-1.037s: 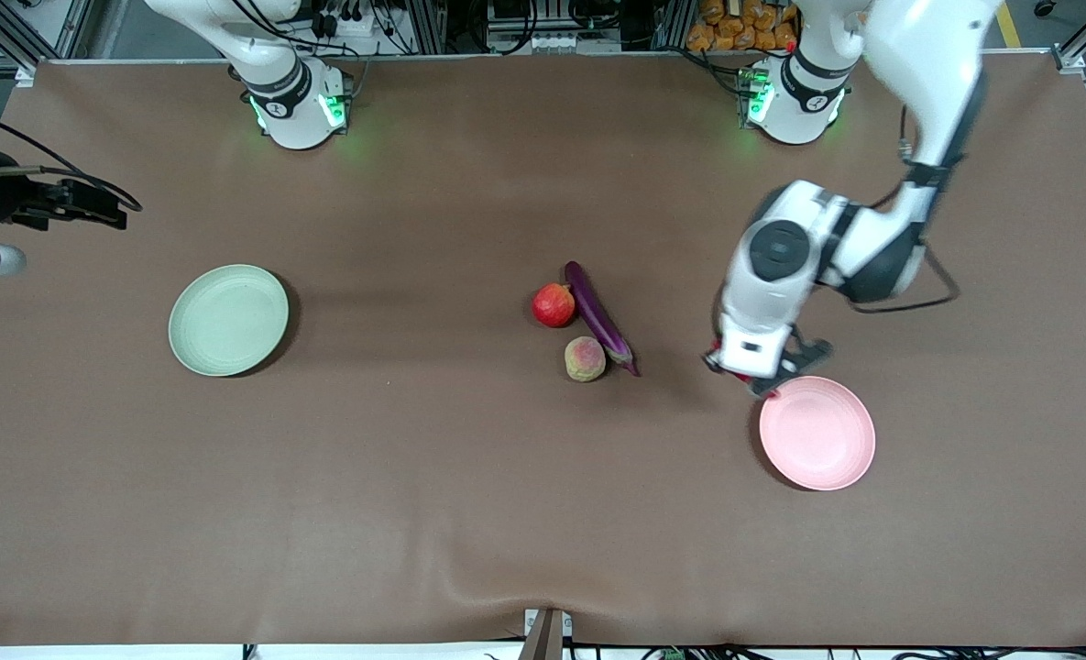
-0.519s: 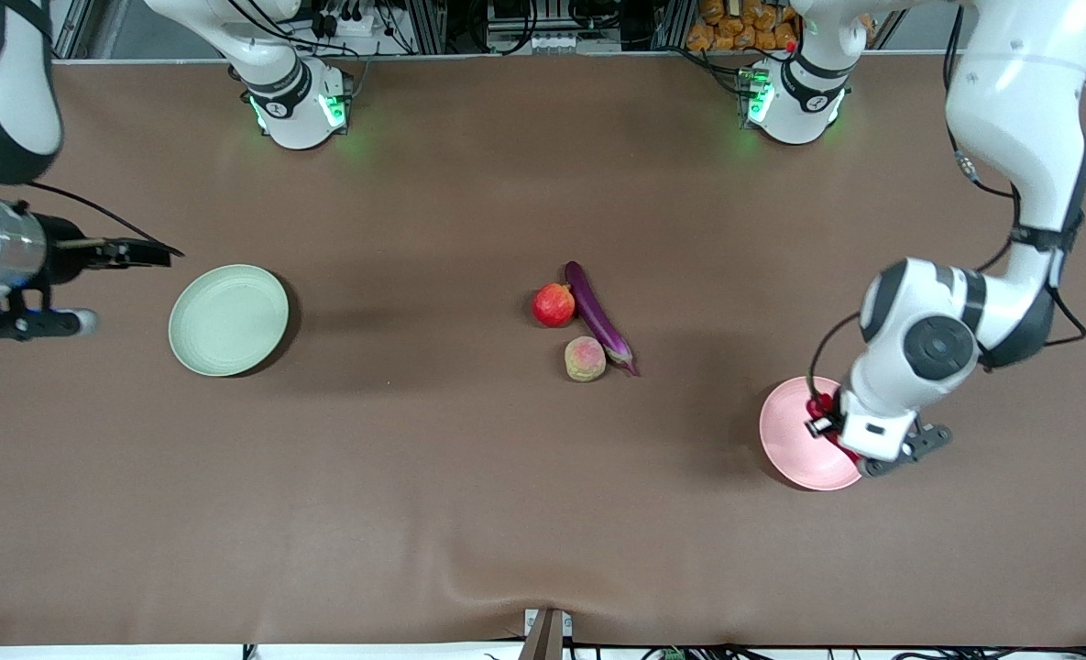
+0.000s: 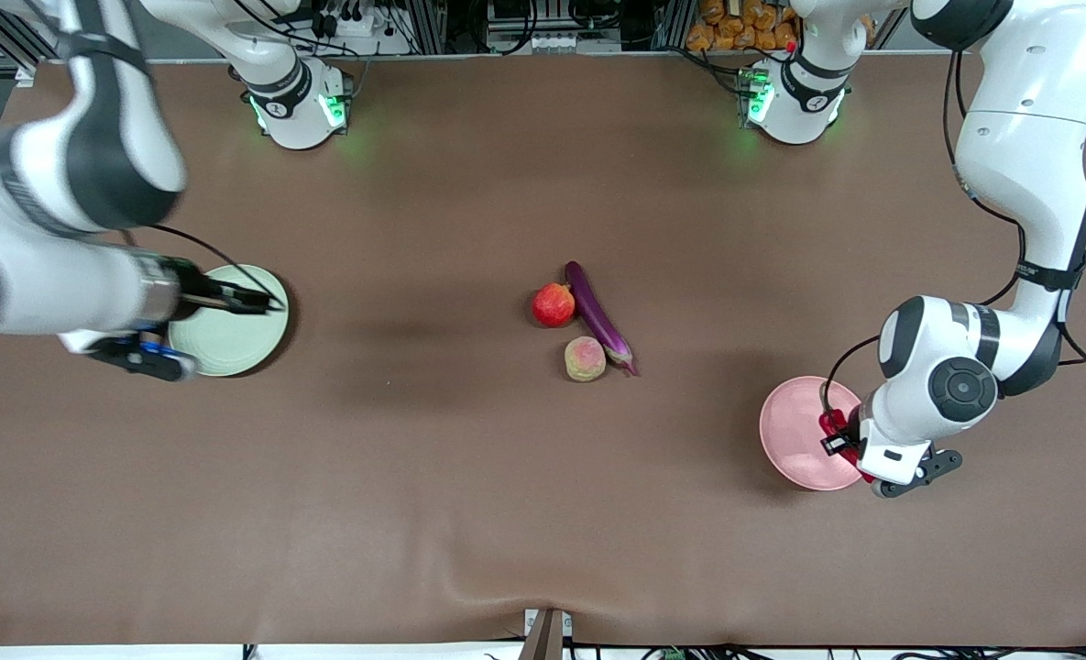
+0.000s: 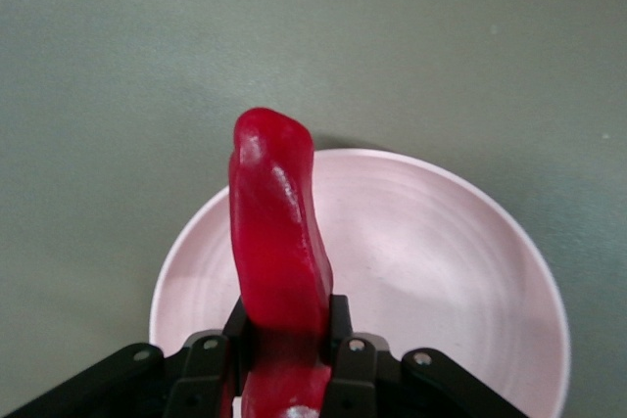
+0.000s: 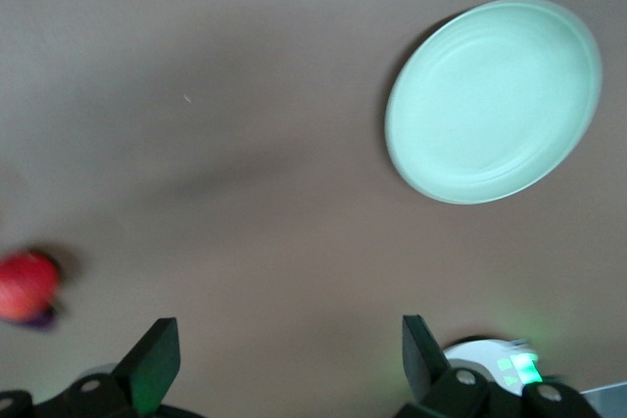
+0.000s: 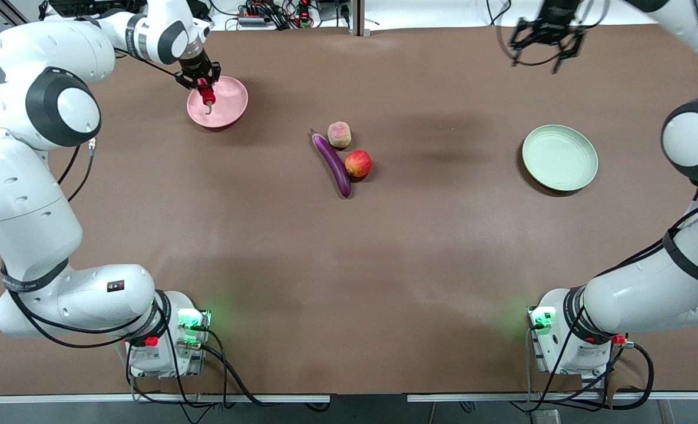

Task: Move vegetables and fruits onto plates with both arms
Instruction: 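Hold the chili over the pink plate while the right gripper reaches the apple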

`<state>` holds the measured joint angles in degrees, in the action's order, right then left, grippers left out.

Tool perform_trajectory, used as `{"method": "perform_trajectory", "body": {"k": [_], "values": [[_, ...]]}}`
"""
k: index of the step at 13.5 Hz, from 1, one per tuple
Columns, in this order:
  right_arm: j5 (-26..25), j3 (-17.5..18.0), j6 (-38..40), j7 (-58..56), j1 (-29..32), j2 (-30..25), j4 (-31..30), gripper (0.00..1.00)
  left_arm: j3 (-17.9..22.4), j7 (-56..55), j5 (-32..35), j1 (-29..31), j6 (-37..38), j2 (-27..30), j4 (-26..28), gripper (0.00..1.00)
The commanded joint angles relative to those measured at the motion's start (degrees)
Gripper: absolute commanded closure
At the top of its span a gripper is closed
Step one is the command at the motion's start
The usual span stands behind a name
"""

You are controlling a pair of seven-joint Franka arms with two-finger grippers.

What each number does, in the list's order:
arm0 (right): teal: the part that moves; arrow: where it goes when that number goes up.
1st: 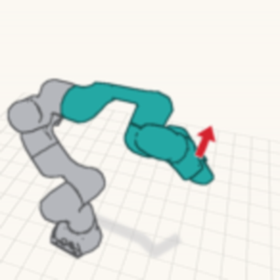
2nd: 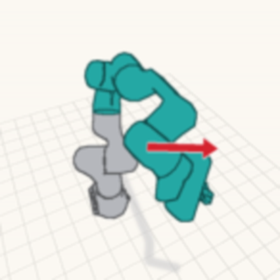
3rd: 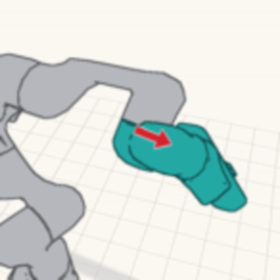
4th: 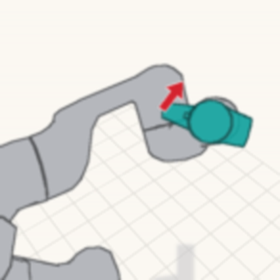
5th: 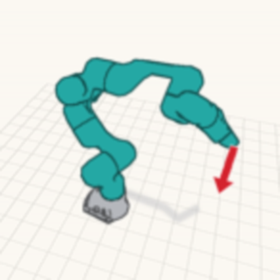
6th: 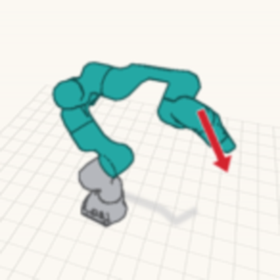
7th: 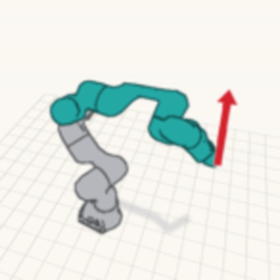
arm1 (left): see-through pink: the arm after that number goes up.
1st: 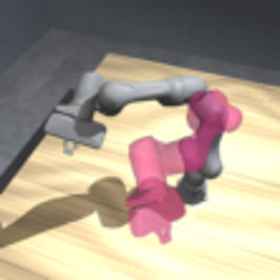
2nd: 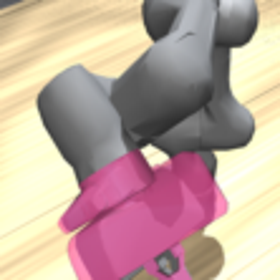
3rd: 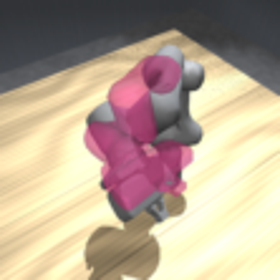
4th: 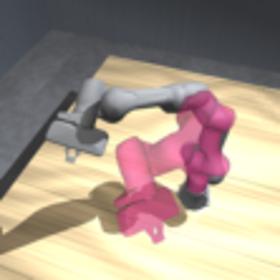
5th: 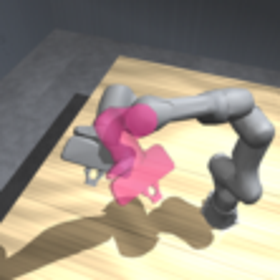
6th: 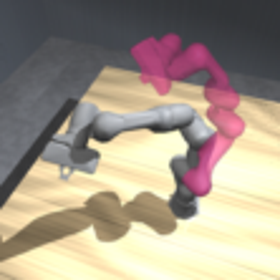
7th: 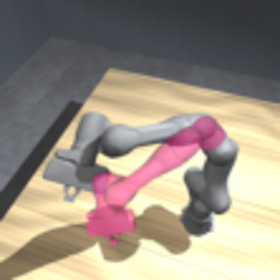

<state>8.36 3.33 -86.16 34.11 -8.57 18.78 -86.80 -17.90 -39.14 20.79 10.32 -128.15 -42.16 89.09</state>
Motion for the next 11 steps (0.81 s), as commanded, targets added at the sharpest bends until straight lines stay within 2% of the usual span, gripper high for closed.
{"method": "perform_trajectory", "body": {"k": [1, 3, 5, 7, 10, 11], "values": [[4.88, -0.25, -10.12, 16.37, -5.65, 0.81, -5.55, 0.00, -0.64, 2.84, -1.98, 1.27, 1.06, -0.73, -1.21, 1.00], [6.40, -0.25, -17.17, 25.70, -10.91, 1.16, -8.02, 0.00, -0.65, 2.92, -2.60, 1.45, 1.93, -0.47, -0.68, 1.00], [7.36, -0.16, -20.96, 33.19, -15.58, 3.79, -7.77, 0.00, -0.65, 3.10, -2.51, 1.63, 3.25, -0.20, 0.11, 1.00], [11.57, -0.25, -25.88, 36.45, -19.80, 6.86, -7.77, 0.00, -0.65, 4.06, -2.51, 1.80, 3.78, 0.24, 1.26, 1.00], [12.03, -0.25, -37.46, 46.02, -24.98, 12.48, -7.51, 0.00, -0.65, 5.47, -2.51, 2.16, 5.63, 0.06, 1.52, 1.00], [12.03, -0.25, -41.25, 47.27, -26.48, 14.59, -7.33, 0.00, -0.65, 5.47, -2.51, 2.16, 5.72, 0.06, 1.70, 0.90]]}}
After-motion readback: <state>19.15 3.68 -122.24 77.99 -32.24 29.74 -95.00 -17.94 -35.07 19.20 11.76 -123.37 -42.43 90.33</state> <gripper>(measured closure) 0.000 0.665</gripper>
